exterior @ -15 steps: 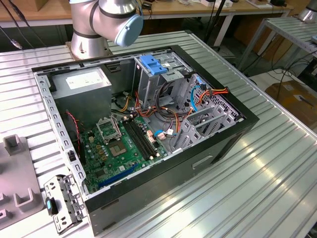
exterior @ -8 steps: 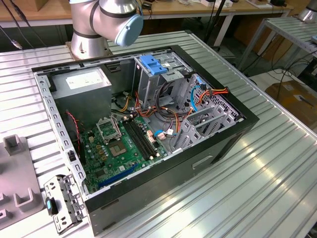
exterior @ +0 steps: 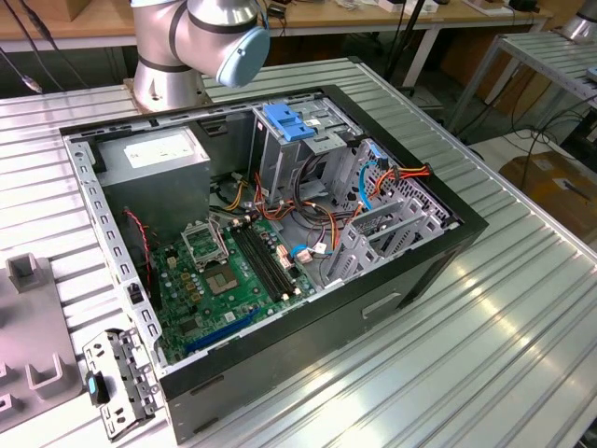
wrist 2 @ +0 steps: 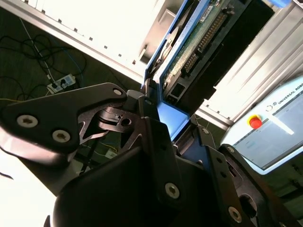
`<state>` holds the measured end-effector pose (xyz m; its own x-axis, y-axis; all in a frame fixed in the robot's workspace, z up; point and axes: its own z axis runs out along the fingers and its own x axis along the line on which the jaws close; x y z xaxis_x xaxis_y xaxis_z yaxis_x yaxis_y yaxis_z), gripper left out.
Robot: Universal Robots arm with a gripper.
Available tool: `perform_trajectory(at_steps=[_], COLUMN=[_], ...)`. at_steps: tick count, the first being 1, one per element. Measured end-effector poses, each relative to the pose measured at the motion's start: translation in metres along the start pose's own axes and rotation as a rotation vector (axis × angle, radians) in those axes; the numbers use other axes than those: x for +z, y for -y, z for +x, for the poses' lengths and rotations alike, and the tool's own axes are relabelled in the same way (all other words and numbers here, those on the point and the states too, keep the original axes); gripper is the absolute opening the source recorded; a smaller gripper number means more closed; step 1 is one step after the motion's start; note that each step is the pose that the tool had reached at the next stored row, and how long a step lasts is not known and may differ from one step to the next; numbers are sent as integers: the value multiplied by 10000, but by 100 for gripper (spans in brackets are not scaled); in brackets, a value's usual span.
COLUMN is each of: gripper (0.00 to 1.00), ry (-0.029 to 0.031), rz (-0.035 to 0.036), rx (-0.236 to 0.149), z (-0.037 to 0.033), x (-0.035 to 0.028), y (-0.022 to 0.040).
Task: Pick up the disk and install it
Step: 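Pick up the disk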
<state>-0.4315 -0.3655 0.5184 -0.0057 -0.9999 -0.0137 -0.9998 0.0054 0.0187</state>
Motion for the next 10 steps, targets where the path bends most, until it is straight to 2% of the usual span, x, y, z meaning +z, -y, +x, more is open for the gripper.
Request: perform_trajectory(at_steps=[5,10], gripper=[37,37], ry=[0,0], rz=[0,0], rx=[-1,-1], z=[1,0], x=[13,14], y=[38,102])
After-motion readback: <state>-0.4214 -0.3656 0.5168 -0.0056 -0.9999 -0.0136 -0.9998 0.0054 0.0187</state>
